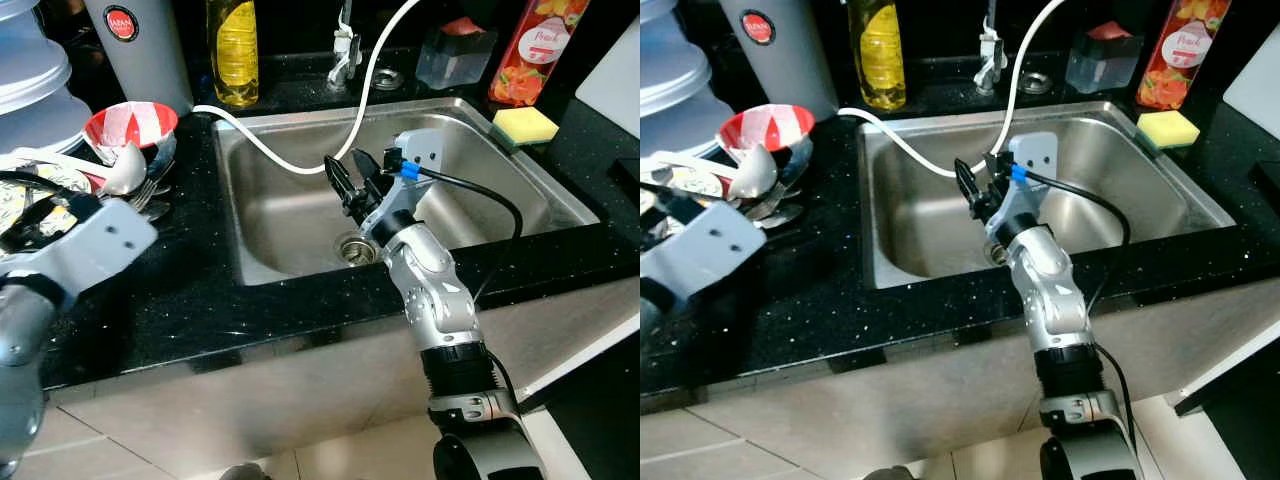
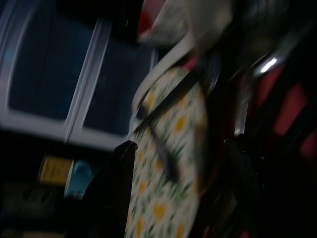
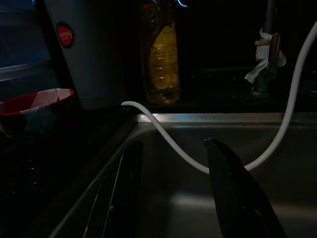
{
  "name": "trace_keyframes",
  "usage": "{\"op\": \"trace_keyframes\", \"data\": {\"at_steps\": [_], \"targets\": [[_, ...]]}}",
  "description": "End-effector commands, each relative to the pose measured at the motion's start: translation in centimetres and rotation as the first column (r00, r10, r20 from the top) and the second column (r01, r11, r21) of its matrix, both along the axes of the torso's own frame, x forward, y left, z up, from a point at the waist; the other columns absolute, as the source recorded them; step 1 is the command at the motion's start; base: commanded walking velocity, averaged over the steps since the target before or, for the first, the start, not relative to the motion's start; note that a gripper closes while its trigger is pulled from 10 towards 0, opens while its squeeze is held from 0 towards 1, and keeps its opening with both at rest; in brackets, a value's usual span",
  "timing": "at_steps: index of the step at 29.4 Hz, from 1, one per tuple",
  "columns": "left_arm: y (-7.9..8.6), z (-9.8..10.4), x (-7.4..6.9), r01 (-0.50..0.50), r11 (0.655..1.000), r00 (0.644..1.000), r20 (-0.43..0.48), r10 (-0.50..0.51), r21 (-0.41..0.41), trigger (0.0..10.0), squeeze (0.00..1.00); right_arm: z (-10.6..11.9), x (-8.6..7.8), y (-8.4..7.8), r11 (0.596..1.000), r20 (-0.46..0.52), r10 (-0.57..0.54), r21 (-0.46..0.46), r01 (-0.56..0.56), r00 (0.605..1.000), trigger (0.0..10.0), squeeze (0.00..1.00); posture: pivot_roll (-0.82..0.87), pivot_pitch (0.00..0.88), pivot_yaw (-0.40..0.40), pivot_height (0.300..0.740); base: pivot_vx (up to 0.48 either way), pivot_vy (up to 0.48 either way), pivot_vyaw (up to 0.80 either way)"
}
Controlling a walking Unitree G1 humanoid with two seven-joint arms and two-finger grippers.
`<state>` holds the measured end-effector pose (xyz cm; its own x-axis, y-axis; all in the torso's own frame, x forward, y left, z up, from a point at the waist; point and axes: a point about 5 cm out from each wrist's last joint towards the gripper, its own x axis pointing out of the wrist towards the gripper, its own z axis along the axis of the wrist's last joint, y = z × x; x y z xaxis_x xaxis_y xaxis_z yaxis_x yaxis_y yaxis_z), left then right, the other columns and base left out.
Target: Kitchen organization
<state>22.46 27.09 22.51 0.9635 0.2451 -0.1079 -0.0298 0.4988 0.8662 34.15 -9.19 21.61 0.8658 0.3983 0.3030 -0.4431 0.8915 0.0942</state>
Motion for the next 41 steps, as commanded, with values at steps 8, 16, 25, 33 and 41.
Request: {"op": "trace_keyframes", "data": {"at_steps": [8,16,25,33,41], "targets": [[1.6,-2.4,-0.3,-0.066,0.998,0.989,-0.134,0.068,0.015,10.0,0.0,0.6,-0.7,2.1,0.985,0.008,0.169,0.019,-0.169,0.986,10.0,0.0,0.19,0.021,-0.029,0.74,0.0,0.0,0.0],[2.0,-3.1,-0.1,-0.072,0.992,0.984,-0.153,0.088,0.105,8.7,0.0,2.0,-1.9,5.3,0.937,0.053,0.342,0.051,-0.345,0.938,10.0,0.0,0.19,0.018,-0.036,0.74,0.0,0.0,0.0],[1.7,-3.4,0.3,-0.068,0.988,0.989,-0.122,0.085,0.138,5.4,0.0,2.3,-2.1,6.2,0.918,0.05,0.382,0.096,-0.385,0.923,10.0,0.0,0.21,0.016,-0.049,0.74,0.0,0.0,0.0],[0.9,-3.9,0.4,-0.047,0.992,0.992,-0.112,0.06,0.114,9.5,0.0,2.2,-1.9,5.8,0.922,0.031,0.366,0.124,-0.367,0.93,10.0,0.0,0.21,0.019,-0.048,0.74,0.0,0.0,0.0],[0.5,-4.2,0.8,-0.03,0.995,0.992,-0.115,0.041,0.095,0.0,0.0,2.0,-1.8,5.6,0.928,0.025,0.351,0.122,-0.352,0.936,10.0,0.0,0.2,0.015,-0.039,0.74,0.0,0.0,0.0]]}}
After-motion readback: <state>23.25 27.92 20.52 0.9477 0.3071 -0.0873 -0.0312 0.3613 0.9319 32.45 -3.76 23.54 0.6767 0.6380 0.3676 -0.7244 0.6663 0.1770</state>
